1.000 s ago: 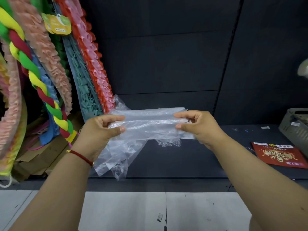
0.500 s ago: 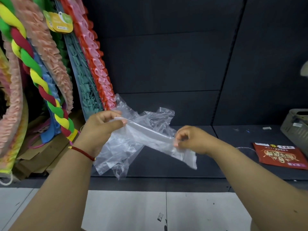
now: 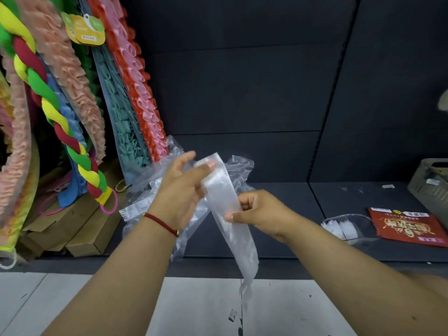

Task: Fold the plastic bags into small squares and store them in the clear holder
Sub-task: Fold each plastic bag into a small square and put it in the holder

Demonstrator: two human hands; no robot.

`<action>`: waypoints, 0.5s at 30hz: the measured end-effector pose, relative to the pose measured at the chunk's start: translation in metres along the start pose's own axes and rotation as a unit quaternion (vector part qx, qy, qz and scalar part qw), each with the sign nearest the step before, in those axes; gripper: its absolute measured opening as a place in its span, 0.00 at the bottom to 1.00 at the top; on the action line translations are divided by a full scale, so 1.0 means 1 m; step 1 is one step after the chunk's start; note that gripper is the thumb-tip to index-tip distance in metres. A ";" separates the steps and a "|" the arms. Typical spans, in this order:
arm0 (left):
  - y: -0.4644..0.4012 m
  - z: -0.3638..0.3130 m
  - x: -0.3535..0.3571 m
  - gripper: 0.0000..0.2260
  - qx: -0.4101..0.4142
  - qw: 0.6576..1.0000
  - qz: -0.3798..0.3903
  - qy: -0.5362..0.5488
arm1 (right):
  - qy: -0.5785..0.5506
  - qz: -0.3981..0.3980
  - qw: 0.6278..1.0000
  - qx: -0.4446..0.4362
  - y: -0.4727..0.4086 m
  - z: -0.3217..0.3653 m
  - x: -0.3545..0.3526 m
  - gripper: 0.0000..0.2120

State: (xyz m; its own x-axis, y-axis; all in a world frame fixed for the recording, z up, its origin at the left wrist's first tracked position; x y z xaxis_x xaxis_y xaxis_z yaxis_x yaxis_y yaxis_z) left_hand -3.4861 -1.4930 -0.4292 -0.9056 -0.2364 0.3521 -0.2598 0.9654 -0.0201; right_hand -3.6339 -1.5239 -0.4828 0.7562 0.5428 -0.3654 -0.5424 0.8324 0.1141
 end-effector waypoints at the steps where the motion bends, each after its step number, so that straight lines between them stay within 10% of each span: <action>1: 0.002 0.007 0.008 0.15 -0.028 0.997 0.030 0.068 | -0.012 -0.008 1.000 -0.003 0.000 0.001 -0.002 0.08; 15: -0.002 -0.008 -0.006 0.10 0.032 0.997 -0.070 -0.027 | 0.215 0.067 0.973 0.047 0.006 -0.021 0.017 0.10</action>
State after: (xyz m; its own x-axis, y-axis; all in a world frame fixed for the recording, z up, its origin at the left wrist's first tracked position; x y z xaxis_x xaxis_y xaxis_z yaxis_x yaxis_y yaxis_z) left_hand -3.4779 -1.4927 -0.4237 -0.8754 -0.3750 0.3052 -0.4036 0.9143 -0.0344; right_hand -3.6323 -1.5123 -0.5076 0.4469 0.5669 -0.6920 -0.5749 0.7747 0.2634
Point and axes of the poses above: each hand's wrist, its own y-axis away from the middle knuckle, its own x-axis out of the palm, z = x × y, the point moved 7 cm from there along -y, towards the middle knuckle, and after that the axes turned 6 degrees about y, right-handed, at the moved point
